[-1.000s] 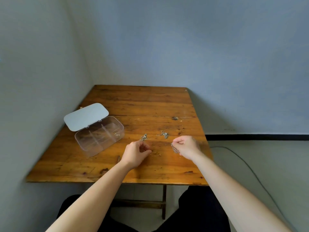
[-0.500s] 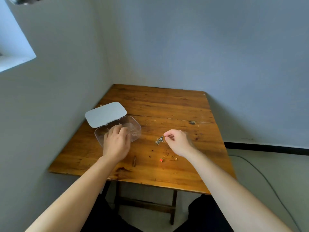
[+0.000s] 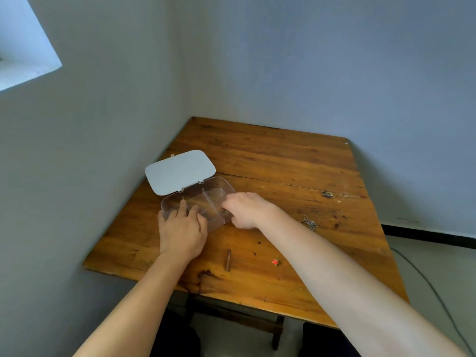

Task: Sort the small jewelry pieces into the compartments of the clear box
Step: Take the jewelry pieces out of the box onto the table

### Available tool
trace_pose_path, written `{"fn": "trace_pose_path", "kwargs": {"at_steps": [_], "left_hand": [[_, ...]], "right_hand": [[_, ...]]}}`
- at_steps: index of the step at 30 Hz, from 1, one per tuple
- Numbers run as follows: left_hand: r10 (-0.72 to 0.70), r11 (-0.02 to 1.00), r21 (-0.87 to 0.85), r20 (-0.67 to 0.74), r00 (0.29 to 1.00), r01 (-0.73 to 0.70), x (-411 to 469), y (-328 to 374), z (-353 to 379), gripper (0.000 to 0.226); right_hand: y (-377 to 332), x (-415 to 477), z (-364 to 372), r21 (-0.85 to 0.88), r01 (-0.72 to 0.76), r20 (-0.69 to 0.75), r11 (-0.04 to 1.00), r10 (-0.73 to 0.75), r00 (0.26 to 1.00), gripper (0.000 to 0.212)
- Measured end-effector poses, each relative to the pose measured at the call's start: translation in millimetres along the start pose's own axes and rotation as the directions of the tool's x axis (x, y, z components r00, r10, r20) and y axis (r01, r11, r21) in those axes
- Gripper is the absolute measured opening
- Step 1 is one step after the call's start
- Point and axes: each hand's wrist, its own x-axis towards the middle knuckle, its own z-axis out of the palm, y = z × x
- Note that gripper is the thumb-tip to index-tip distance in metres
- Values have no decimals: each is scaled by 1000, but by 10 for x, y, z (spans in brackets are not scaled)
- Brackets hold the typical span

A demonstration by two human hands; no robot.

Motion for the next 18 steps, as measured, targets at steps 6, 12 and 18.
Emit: {"fn": "trace_pose_path", "kwargs": {"at_steps": [6,12,18], "left_hand": [[-22,1000,3,-16,1000,22,16,5,40,64],[-32,999,-1,8,999,32,7,18,20,60],[-35,999,-2,12,999,35,1,30,3,56]], "right_hand": [[8,113,72,-60,47,-15,997,-48,999,23],[23,126,59,66,-6,11,998,5,1000,14],[27,199,-66,229,-58,104,972,35,994,14]]}}
